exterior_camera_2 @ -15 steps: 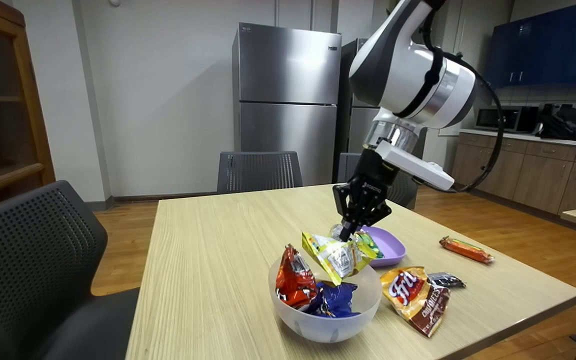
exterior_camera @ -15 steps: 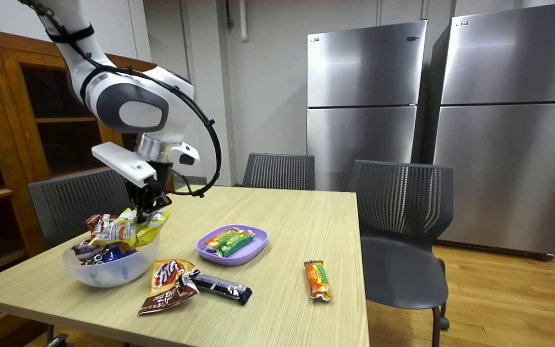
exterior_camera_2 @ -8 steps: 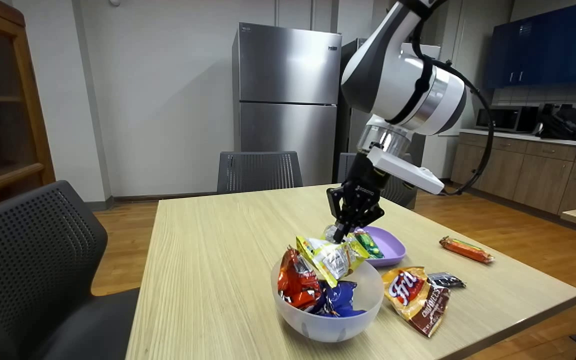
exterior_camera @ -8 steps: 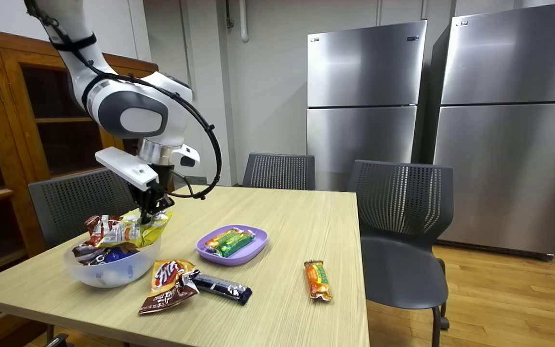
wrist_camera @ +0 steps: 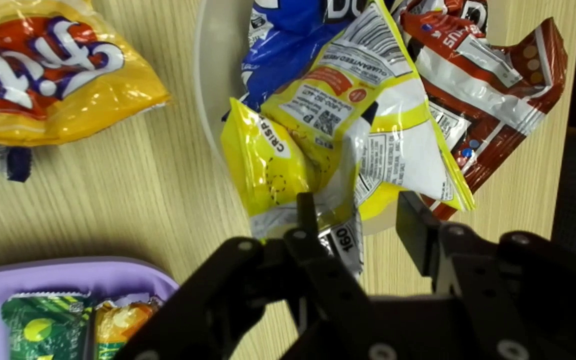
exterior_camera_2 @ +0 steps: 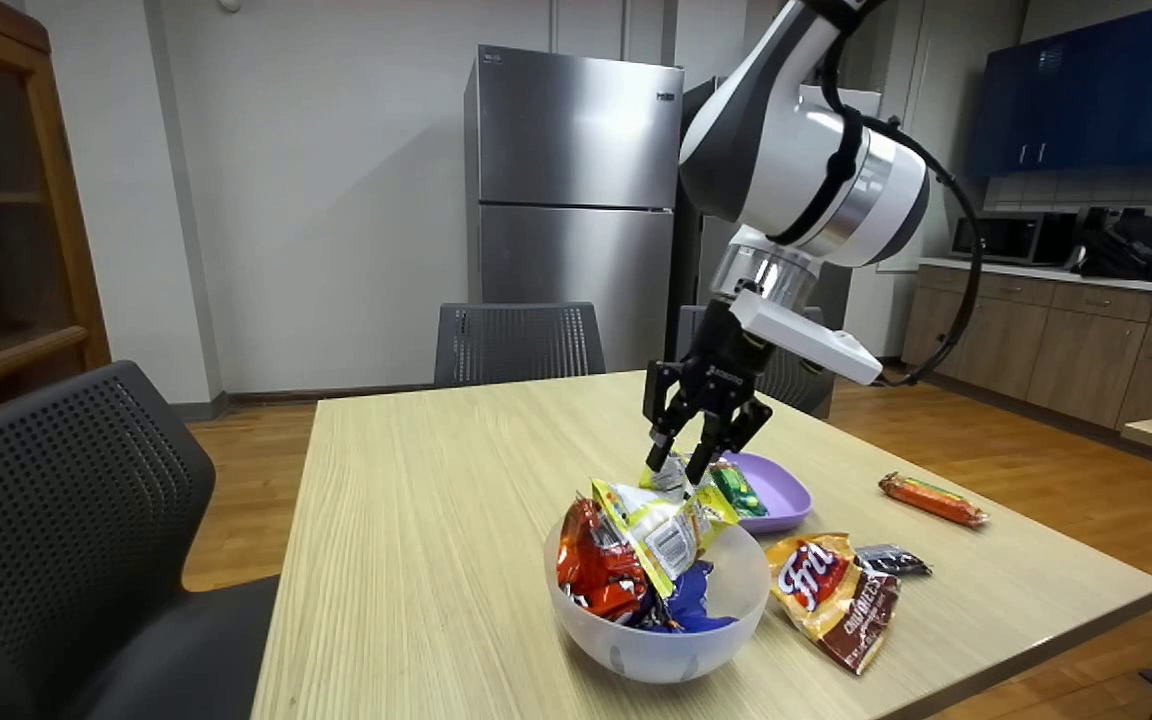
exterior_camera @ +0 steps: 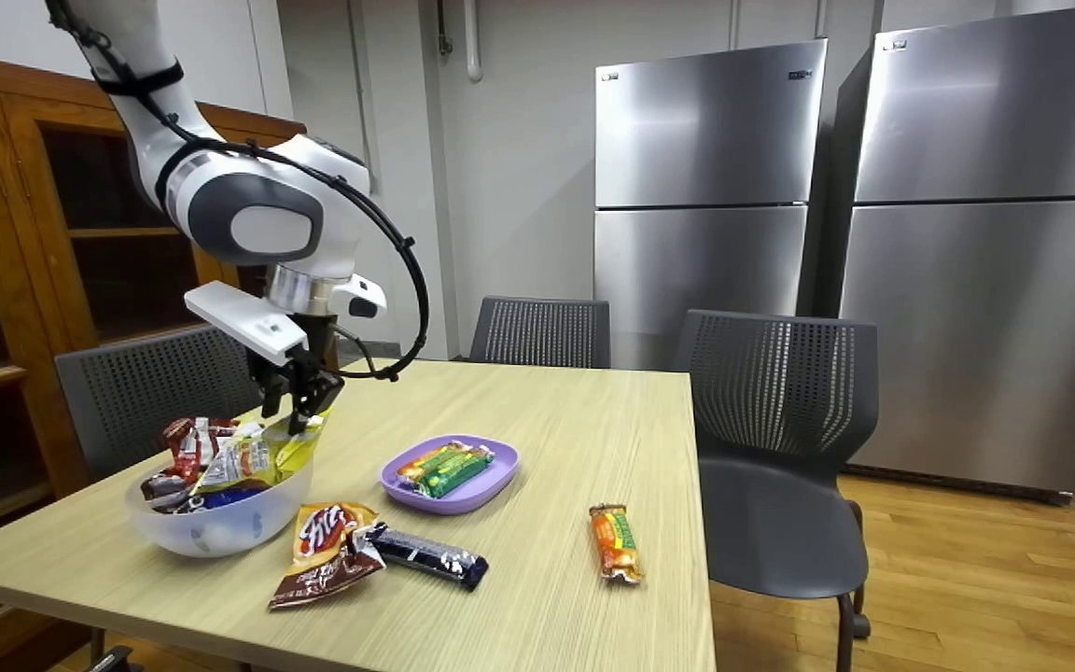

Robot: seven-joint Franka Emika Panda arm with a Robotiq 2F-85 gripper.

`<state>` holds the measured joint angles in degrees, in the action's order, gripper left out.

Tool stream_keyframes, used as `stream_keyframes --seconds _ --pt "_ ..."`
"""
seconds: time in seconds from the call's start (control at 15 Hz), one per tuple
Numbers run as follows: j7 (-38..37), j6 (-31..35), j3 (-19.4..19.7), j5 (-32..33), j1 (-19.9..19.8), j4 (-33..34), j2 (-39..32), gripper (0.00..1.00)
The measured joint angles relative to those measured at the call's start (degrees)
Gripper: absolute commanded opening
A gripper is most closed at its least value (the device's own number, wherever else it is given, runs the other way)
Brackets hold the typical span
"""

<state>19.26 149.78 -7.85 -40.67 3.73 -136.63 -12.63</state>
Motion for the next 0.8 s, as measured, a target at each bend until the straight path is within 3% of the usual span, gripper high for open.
stream_keyframes --seconds 0.2,0.8 --pt "0.6 0.0 0.0 0.0 -0.4 0.0 1.6 0.99" --pt "0.9 0.1 2.6 0.0 -2.9 -1.8 6.9 1.0"
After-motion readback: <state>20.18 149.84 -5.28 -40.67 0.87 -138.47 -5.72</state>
